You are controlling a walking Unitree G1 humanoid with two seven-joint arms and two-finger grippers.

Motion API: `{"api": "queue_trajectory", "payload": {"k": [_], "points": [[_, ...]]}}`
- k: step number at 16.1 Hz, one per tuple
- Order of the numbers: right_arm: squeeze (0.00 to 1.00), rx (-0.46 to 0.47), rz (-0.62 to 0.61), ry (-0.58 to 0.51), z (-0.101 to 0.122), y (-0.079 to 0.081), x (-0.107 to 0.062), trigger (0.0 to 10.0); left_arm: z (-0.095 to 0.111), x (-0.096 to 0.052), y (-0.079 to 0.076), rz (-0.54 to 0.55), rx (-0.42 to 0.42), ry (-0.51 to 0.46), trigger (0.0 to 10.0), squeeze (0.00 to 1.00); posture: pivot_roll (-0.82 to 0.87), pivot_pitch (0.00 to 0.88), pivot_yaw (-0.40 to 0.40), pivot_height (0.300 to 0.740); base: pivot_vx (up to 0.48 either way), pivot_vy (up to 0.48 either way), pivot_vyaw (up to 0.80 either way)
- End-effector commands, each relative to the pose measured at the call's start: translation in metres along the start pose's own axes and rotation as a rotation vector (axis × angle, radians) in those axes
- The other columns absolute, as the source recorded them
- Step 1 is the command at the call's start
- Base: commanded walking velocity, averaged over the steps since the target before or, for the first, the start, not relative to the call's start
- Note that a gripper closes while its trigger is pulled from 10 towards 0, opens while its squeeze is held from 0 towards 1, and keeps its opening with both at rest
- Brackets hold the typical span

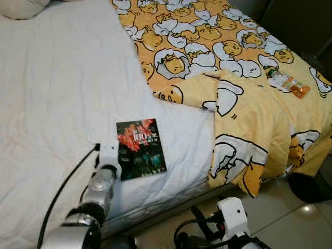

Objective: Clean up the room

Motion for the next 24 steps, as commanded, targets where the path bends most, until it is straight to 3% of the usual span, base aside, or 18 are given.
{"api": "queue_trajectory", "payload": {"k": [1,3,5,7,8,9,12,13,14,15,16,17,18,19,21,22,23,24], "points": [[0.00,0.003,-0.003,0.026,-0.005,-0.001,-0.001,10.0,-0.041,-0.014,-0.023,-0.074,-0.016,0.151,10.0,0.00,-0.06,0.138,-0.084,0.740,0.000,0.000,0.00],[0.00,0.002,0.000,0.034,-0.006,-0.001,0.000,10.0,-0.055,-0.021,-0.031,-0.075,-0.089,0.194,10.0,0.00,-0.06,0.141,-0.083,0.740,0.000,0.000,0.00],[0.00,0.002,0.000,0.037,-0.007,0.000,0.001,10.0,-0.052,-0.020,-0.029,-0.054,-0.079,0.169,10.0,0.00,-0.06,0.140,-0.081,0.740,0.000,0.000,0.00],[0.00,-0.001,-0.004,0.034,-0.007,-0.001,0.002,10.0,-0.033,-0.017,-0.004,0.063,0.144,0.046,10.0,0.00,-0.05,0.137,-0.076,0.740,0.000,0.000,0.00],[0.00,-0.001,-0.005,0.032,-0.006,-0.002,0.002,10.0,-0.025,-0.019,-0.001,0.072,0.229,-0.021,10.0,0.00,-0.05,0.137,-0.076,0.740,0.000,0.000,0.00],[0.00,-0.001,-0.006,0.032,-0.006,-0.002,0.002,10.0,-0.025,-0.020,-0.001,0.073,0.231,-0.028,10.0,0.00,-0.05,0.137,-0.076,0.740,0.000,0.000,0.00],[0.00,0.005,0.003,0.031,-0.008,0.001,0.001,10.0,-0.051,-0.037,-0.007,0.042,-0.009,0.013,10.0,0.00,-0.03,0.145,-0.077,0.740,0.000,0.000,0.00],[0.00,0.005,0.007,0.033,-0.008,0.001,0.000,10.0,-0.057,-0.043,-0.012,0.026,-0.066,0.014,10.0,0.00,-0.03,0.149,-0.081,0.740,0.000,0.000,0.00],[0.00,0.003,0.009,0.033,-0.008,0.001,0.000,10.0,-0.056,-0.047,-0.014,0.025,-0.066,-0.010,10.0,0.00,-0.03,0.149,-0.081,0.740,0.000,0.000,0.00],[0.00,0.000,0.010,0.033,-0.008,0.001,0.000,10.0,-0.051,-0.049,-0.011,0.040,-0.041,-0.042,10.0,0.00,-0.03,0.149,-0.081,0.740,0.000,0.000,0.00],[0.00,-0.001,0.009,0.031,-0.007,-0.001,0.001,10.0,-0.036,-0.050,-0.005,0.066,0.086,-0.122,10.0,0.00,-0.03,0.148,-0.088,0.740,0.000,0.000,0.00],[0.00,-0.005,0.009,0.031,-0.007,-0.002,0.001,10.0,-0.017,-0.053,0.003,0.111,0.277,-0.217,10.0,0.00,-0.03,0.147,-0.088,0.740,0.000,0.000,0.00],[0.00,-0.009,0.009,0.031,-0.007,-0.003,0.002,10.0,-0.004,-0.055,0.016,0.188,0.377,-0.264,10.0,0.00,-0.03,0.145,-0.088,0.740,0.000,0.000,0.00],[0.00,-0.011,0.010,0.031,-0.007,-0.003,0.002,10.0,-0.001,-0.055,0.025,0.224,0.354,-0.258,10.0,0.00,-0.02,0.142,-0.089,0.740,0.000,0.000,0.00],[0.00,-0.015,0.015,0.026,-0.005,-0.002,0.004,10.0,0.005,-0.058,0.025,0.180,0.254,-0.270,10.0,0.00,-0.02,0.141,-0.089,0.740,0.000,0.000,0.00],[0.00,-0.018,0.019,0.024,-0.005,-0.002,0.005,10.0,-0.011,-0.061,0.012,0.107,0.037,-0.176,10.0,0.00,-0.01,0.140,-0.088,0.740,0.000,0.000,0.00],[0.00,-0.018,0.022,0.023,-0.005,-0.002,0.005,10.0,-0.023,-0.069,0.004,0.071,-0.083,-0.124,10.0,0.00,-0.01,0.140,-0.088,0.740,0.000,0.000,0.00],[0.00,-0.018,0.022,0.023,-0.005,-0.002,0.005,10.0,-0.031,-0.081,-0.001,0.059,-0.118,-0.096,10.0,0.00,-0.01,0.139,-0.087,0.740,0.000,0.000,0.00]]}}
Point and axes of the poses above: a point about 5 cm out from each wrist's last joint towards the gripper, its own x axis pointing out of the wrist towards the gripper, its own z axis along the axis of the wrist's last joint, y = z × x, the point moved 4 cm from there along x, pointing out of the wrist towards the gripper, and after that the axes turned 7 degrees about x, right-handed, at the moved point
